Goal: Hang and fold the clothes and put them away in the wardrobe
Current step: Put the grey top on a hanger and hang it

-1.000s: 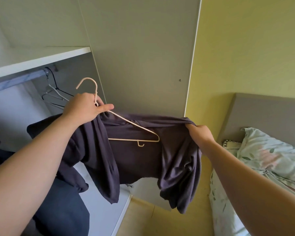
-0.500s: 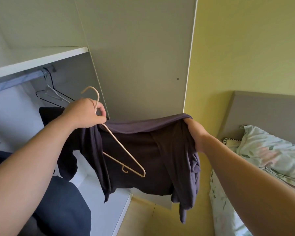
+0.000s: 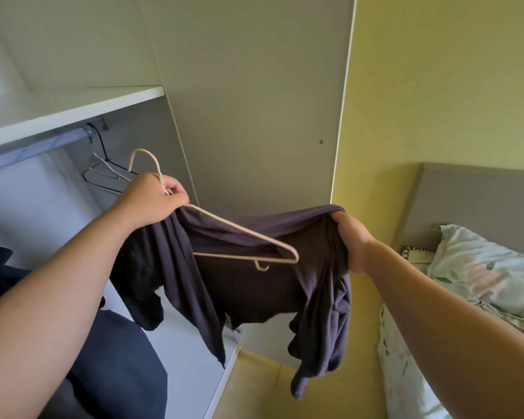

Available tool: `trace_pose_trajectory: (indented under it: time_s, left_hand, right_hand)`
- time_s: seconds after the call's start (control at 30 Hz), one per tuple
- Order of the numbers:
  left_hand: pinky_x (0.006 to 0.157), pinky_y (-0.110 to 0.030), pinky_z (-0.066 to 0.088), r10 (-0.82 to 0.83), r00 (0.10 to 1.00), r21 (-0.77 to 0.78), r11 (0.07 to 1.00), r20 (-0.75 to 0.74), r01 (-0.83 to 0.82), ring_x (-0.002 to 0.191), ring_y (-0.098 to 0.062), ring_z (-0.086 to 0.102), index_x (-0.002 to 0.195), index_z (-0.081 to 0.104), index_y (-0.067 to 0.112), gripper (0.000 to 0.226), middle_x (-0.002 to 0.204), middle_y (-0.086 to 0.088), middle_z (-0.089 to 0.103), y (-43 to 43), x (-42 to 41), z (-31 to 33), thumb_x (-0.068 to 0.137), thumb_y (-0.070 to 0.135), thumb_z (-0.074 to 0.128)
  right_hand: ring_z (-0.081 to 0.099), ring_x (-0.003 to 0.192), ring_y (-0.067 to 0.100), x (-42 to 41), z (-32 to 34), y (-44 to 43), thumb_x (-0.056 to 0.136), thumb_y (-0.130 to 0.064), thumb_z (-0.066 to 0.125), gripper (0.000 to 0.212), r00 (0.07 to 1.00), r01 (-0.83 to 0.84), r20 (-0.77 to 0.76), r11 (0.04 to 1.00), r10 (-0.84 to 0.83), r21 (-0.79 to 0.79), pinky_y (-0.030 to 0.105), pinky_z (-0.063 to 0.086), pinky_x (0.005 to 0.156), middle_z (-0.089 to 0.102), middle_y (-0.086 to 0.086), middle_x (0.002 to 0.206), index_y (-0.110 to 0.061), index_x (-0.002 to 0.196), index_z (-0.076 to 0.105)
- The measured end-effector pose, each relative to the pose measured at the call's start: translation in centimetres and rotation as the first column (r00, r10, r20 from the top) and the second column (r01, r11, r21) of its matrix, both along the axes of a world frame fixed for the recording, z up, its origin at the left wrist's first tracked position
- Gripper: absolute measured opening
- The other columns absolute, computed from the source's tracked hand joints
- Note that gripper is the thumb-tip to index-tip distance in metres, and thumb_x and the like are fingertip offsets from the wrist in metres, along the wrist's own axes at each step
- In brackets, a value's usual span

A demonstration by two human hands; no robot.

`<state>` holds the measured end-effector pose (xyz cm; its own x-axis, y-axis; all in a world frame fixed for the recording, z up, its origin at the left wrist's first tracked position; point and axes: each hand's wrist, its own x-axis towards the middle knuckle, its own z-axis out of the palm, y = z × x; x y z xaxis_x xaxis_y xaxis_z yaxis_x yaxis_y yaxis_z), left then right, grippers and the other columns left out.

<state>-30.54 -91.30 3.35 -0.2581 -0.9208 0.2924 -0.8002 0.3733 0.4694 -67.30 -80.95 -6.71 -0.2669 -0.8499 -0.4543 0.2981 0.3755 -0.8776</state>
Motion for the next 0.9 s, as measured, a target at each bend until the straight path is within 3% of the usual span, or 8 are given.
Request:
trace_pose_trajectory:
  time_s: [0.13,0.27,0.37,0.5,0.67,0.73,0.8,0.9]
  left_hand:
    - [0.068,-0.034,0.039,-0.038,0.982,-0.008,0.999,-0.187,0.037,0.075,-0.026,0.062,0.076,0.079,0.027,0.046,0.072,-0.012,0.069,0.2,-0.2,-0.1,0.088,0.068,0.061]
    - [0.061,-0.022,0.036,-0.075,0.950,0.031,0.996,-0.302,0.088,0.060,-0.007,0.049,0.082,0.077,0.018,0.050,0.059,0.009,0.057,0.3,0.0,0.0,0.077,0.067,0.066]
    - [0.062,-0.017,0.041,-0.066,0.933,0.062,0.994,-0.354,0.093,0.057,-0.001,0.052,0.082,0.076,0.015,0.045,0.060,0.011,0.064,0.2,0.1,0.0,0.066,0.057,0.080]
    - [0.076,-0.033,0.046,-0.056,0.937,0.131,0.986,-0.346,0.107,0.074,-0.015,0.061,0.085,0.076,0.021,0.035,0.082,-0.012,0.073,-0.1,0.6,0.0,0.058,0.031,0.097]
    - [0.088,-0.047,0.053,-0.041,0.927,0.175,0.978,-0.373,0.113,0.081,-0.024,0.063,0.089,0.075,0.026,0.047,0.097,-0.025,0.072,-0.1,1.0,0.2,0.058,-0.005,0.091]
    - [0.081,-0.042,0.049,-0.020,0.927,0.166,0.982,-0.373,0.088,0.080,-0.025,0.059,0.084,0.074,0.031,0.053,0.090,-0.022,0.069,-0.1,1.0,0.3,0.059,-0.015,0.083]
    - [0.077,-0.038,0.046,-0.002,0.913,0.140,0.988,-0.409,0.065,0.077,-0.023,0.058,0.080,0.073,0.032,0.050,0.084,-0.013,0.067,0.1,1.0,0.5,0.058,-0.014,0.077]
    - [0.066,-0.028,0.046,0.002,0.872,0.094,0.994,-0.489,0.050,0.062,-0.009,0.059,0.077,0.073,0.032,0.038,0.069,0.007,0.068,0.7,0.4,1.6,0.059,-0.001,0.074]
  right_hand:
    - [0.075,0.093,0.030,0.2,-0.2,0.4,0.099,-0.043,0.047,0.046,0.999,-0.029,0.028,0.999,0.030,-0.021,0.039,0.059,0.081,0.076,0.016,0.104,-0.008,0.113,0.073]
    - [0.073,0.101,0.030,-0.1,-0.3,0.9,0.100,-0.044,0.046,0.045,0.998,-0.013,0.059,0.999,0.016,-0.051,0.044,0.057,0.092,0.076,0.015,0.109,-0.012,0.120,0.071]
    - [0.074,0.099,0.029,-0.4,-0.4,1.1,0.099,-0.046,0.046,0.047,0.997,-0.013,0.077,0.999,0.017,-0.050,0.044,0.056,0.092,0.076,0.015,0.109,-0.013,0.120,0.071]
    - [0.075,0.095,0.030,-0.5,-0.2,1.1,0.098,-0.052,0.045,0.051,0.996,-0.015,0.089,0.999,0.018,-0.039,0.043,0.056,0.088,0.076,0.015,0.107,-0.013,0.116,0.072]
    - [0.076,0.090,0.032,-0.3,0.2,1.0,0.098,-0.048,0.049,0.048,0.998,-0.029,0.063,1.000,0.029,-0.006,0.041,0.059,0.079,0.076,0.018,0.104,-0.009,0.112,0.072]
    - [0.075,0.089,0.035,-0.1,0.4,1.2,0.092,-0.039,0.060,0.038,0.998,-0.061,-0.025,0.997,0.062,0.051,0.047,0.061,0.080,0.076,0.020,0.100,-0.007,0.109,0.072]
    - [0.073,0.085,0.036,0.0,0.1,1.4,0.081,-0.022,0.070,0.027,0.973,-0.045,-0.222,0.997,0.060,0.069,0.050,0.062,0.080,0.075,0.021,0.095,-0.007,0.104,0.070]
    - [0.057,0.076,0.026,-0.2,-0.9,1.6,0.071,-0.008,0.078,0.030,0.797,-0.047,-0.603,0.999,0.046,0.015,0.032,0.051,0.065,0.061,0.010,0.085,-0.014,0.090,0.056]
